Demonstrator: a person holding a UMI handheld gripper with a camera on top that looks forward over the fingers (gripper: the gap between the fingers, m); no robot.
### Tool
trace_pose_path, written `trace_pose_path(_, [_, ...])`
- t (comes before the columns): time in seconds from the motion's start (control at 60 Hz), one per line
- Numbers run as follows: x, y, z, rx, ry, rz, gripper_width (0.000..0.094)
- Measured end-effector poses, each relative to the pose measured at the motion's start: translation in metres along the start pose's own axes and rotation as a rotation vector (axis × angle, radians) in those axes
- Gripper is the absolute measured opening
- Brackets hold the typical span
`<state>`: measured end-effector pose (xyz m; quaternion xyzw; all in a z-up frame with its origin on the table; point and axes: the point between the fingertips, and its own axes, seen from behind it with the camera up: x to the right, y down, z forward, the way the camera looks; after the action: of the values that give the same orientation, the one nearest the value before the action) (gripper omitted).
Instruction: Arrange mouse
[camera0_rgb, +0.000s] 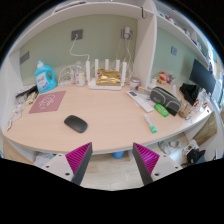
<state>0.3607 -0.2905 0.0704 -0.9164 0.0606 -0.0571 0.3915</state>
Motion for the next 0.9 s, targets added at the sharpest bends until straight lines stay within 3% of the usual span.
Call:
trace_pose_path(0.167, [-0.080,0.015,0.047,-0.010,-0.057,-0.017,0.0831])
trace_pose_path(0.333, [-0.128,-0.004,0.102,0.019,-0.085,-0.067,0.0825])
trace_pose_path(0.717, [-0.130,-0.062,0.176,0.080,-0.092,-0.098,0.0822])
trace_pose_path(0.867, [-0.139,-0.070,0.187,0.086,-0.137,-0.079,0.0615])
trace_pose_path(0.9, [-0.145,-0.070,0.187,0.088,-0.154,-0.092,0.0478])
